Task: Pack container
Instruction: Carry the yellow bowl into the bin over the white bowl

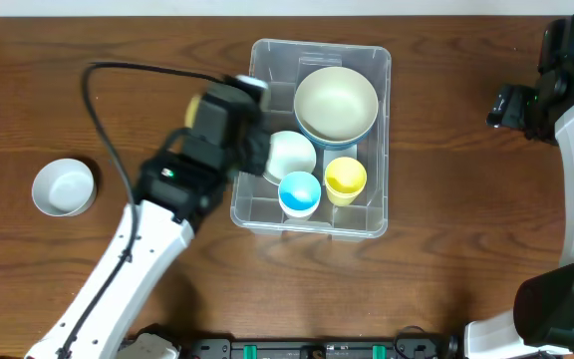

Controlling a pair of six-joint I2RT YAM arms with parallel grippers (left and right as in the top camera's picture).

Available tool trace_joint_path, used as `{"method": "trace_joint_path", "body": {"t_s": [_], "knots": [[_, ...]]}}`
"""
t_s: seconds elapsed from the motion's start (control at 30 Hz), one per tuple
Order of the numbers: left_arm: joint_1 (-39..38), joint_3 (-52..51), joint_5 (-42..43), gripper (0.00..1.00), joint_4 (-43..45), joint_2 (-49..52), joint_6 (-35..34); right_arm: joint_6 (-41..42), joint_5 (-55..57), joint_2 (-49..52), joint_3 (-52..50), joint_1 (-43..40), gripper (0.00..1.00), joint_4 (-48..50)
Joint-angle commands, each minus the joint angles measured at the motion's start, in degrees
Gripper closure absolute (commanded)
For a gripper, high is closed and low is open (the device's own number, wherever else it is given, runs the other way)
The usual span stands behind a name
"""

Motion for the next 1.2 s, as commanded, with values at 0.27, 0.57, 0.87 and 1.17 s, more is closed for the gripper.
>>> {"method": "trace_joint_path", "body": {"t_s": [0.27, 0.57, 0.87, 1.17], "knots": [[-9.0, 0.7, -0.1, 0.94, 0.5, 4.5, -0.7, 0.9, 0.0, -0.9, 0.7, -0.3, 0.01, 0.0], [-11.1, 0.7, -0.1, 0.94, 3.3, 10.0, -0.7, 0.9, 0.0, -0.9, 0.7, -0.3, 0.01, 0.0], [-11.1, 0.7, -0.1, 0.94, 3.8, 10.4, -0.7, 0.9, 0.0, -0.9, 0.7, -0.3, 0.01, 0.0], [-10.7, 1.3, -1.9, 0.66, 4.1, 9.9, 2.3, 0.9, 0.0, -0.9, 0.7, -0.3, 0.01, 0.0]]}}
